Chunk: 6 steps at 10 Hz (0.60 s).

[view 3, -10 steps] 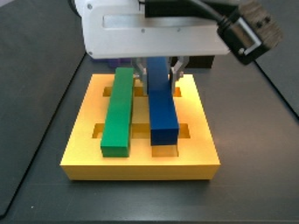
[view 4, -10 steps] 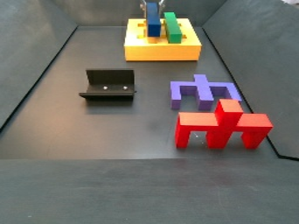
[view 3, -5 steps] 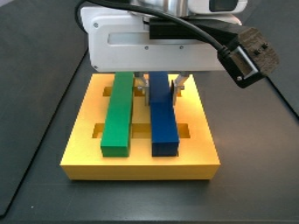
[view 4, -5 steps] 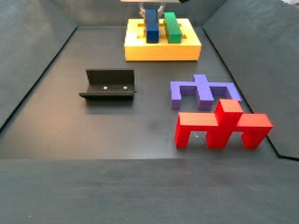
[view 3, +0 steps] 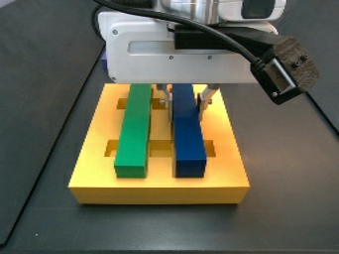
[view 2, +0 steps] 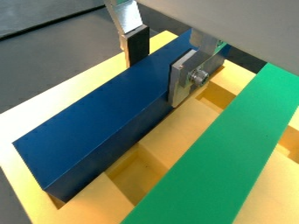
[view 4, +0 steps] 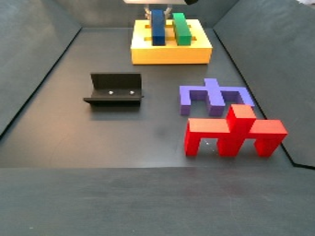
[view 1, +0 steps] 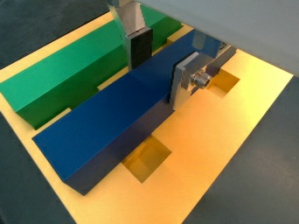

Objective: Pick up the blue object. Move up. Move to above the board. Insert the blue object.
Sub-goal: Insert the blue object.

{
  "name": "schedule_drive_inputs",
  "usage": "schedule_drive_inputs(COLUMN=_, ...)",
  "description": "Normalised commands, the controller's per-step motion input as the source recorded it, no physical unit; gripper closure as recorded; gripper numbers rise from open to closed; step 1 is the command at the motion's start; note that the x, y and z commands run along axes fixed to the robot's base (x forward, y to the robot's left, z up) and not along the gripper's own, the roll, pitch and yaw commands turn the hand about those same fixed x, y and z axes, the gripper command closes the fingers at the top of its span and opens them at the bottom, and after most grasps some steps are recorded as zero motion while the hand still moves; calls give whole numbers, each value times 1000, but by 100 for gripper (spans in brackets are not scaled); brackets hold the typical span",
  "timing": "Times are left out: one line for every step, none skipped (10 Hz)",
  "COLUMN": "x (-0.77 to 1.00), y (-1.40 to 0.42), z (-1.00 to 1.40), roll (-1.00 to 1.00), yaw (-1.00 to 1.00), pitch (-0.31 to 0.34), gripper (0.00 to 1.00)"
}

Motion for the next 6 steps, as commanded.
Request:
schedule_drive_inputs(x=0, y=186, z=-171, roll=100, yaw=-89, pitch=74, gripper=100)
schedule_drive_inputs(x=143, y=191, z=-143, roll=77, yaw=-11, pitch=73, gripper=100)
schedule_drive_inputs(x=137, y=83, z=-174, roll=94, yaw=0, pitch=54, gripper=100)
schedule_drive_inputs(x=120, y=0, z=-177, roll=114, yaw=-134, pitch=31, gripper=100)
schedule_drive_inputs(x=126, y=0, z=-203, roll=146, yaw=-246, pitch=74, gripper=100)
schedule_drive_inputs(x=89, y=6, z=-260, roll=163, yaw=-354, pitch=83, gripper=100)
